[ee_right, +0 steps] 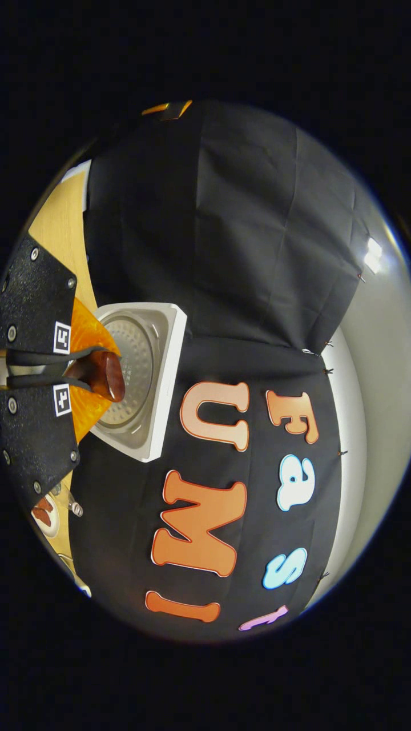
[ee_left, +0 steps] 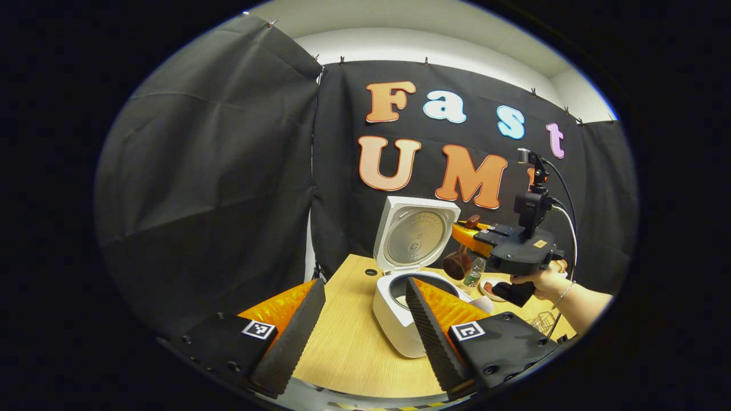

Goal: Close the left gripper, press the button to open the rice cooker; take a wooden spoon from the chopstick holder with the right hand, scoop a spoonful of rice and pour it into the rice cooker, then put the wooden spoon back into the chopstick holder.

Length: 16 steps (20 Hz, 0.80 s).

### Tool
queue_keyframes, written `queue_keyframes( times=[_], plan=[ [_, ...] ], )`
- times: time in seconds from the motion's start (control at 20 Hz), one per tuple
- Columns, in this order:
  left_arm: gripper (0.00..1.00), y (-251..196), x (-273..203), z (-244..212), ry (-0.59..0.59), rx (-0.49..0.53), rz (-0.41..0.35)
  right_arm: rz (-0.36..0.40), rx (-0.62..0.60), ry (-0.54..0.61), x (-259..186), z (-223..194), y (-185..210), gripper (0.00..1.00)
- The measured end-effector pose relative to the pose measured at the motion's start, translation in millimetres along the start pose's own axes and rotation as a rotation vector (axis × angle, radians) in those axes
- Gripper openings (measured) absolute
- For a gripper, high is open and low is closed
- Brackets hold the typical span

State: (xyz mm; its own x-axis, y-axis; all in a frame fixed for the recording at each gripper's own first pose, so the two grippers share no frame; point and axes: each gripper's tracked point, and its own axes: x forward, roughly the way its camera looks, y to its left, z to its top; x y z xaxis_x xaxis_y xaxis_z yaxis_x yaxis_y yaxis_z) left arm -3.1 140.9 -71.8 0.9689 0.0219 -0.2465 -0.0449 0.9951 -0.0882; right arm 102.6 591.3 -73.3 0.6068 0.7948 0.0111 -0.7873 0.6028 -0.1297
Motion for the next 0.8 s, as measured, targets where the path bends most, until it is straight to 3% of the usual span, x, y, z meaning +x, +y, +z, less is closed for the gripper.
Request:
queue_keyframes(
  times=[0.25, 0.8],
  plan=[
    [0.96, -3, 2, 3, -0.013, -0.011, 0.001, -0.041, 0.150, -0.018, -24, 17, -31, 0.05],
    [0.99, -35, 11, 16, -0.049, -0.005, -0.039, -0.276, 0.199, -0.027, -133, 6, -172, 0.05]
  ],
)
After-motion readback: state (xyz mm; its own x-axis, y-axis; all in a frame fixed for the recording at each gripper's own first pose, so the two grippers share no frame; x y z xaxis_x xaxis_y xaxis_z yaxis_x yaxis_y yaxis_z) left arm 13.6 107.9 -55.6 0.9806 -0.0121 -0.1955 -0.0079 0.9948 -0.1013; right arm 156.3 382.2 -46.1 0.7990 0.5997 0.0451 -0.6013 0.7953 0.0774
